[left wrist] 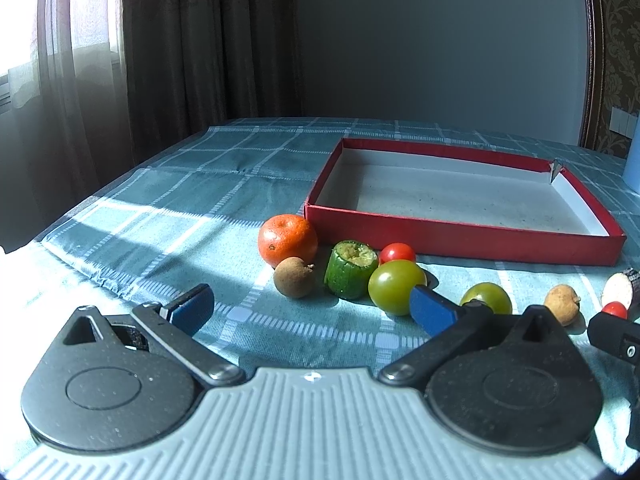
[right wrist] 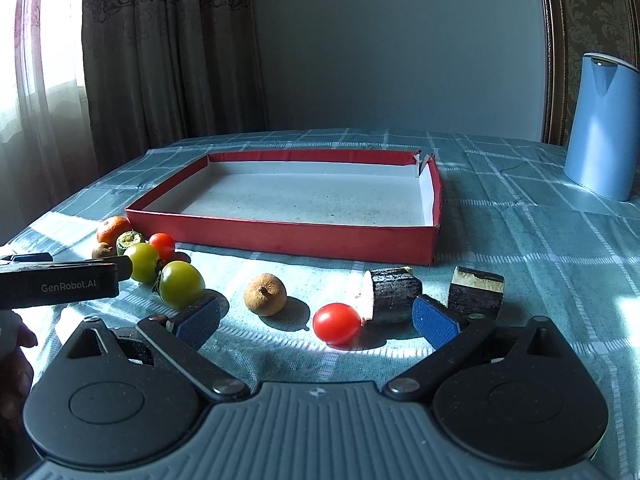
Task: Organize fruits
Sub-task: 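Move the right gripper toward the dark bark log pieces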
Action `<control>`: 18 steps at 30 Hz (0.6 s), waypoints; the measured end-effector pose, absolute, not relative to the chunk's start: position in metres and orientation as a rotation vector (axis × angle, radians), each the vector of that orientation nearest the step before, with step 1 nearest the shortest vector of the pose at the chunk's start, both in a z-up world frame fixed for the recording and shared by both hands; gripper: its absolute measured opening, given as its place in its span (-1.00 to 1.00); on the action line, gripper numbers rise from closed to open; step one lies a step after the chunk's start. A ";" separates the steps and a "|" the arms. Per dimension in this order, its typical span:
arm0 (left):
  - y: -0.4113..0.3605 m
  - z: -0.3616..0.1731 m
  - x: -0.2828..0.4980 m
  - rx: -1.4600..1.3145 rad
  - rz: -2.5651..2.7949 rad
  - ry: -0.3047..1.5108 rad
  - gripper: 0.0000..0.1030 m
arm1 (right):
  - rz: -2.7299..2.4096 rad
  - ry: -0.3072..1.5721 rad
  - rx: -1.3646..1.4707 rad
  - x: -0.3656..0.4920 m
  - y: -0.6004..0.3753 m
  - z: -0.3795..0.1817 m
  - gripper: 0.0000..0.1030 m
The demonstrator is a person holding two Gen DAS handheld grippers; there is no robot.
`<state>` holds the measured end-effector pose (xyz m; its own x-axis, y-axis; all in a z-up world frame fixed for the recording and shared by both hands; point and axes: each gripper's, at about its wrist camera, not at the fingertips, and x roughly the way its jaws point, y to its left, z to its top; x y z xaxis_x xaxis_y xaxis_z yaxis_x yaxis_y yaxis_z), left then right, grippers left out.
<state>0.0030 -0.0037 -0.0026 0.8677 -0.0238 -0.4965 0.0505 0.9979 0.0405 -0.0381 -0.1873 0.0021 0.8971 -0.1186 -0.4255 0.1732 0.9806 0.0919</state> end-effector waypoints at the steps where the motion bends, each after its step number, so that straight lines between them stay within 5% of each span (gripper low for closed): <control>1: -0.004 -0.003 0.003 0.052 -0.040 0.519 1.00 | -0.150 0.428 0.130 -0.039 -0.188 0.002 1.00; 18: -0.005 -0.004 0.003 0.049 -0.040 0.517 1.00 | -0.124 0.353 0.092 -0.057 -0.183 0.008 1.00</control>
<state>0.0029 -0.0054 -0.0040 0.8685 -0.0260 -0.4950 0.0508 0.9980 0.0366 -0.0573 -0.1834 0.0078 0.9309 -0.1047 -0.3499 0.1368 0.9883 0.0682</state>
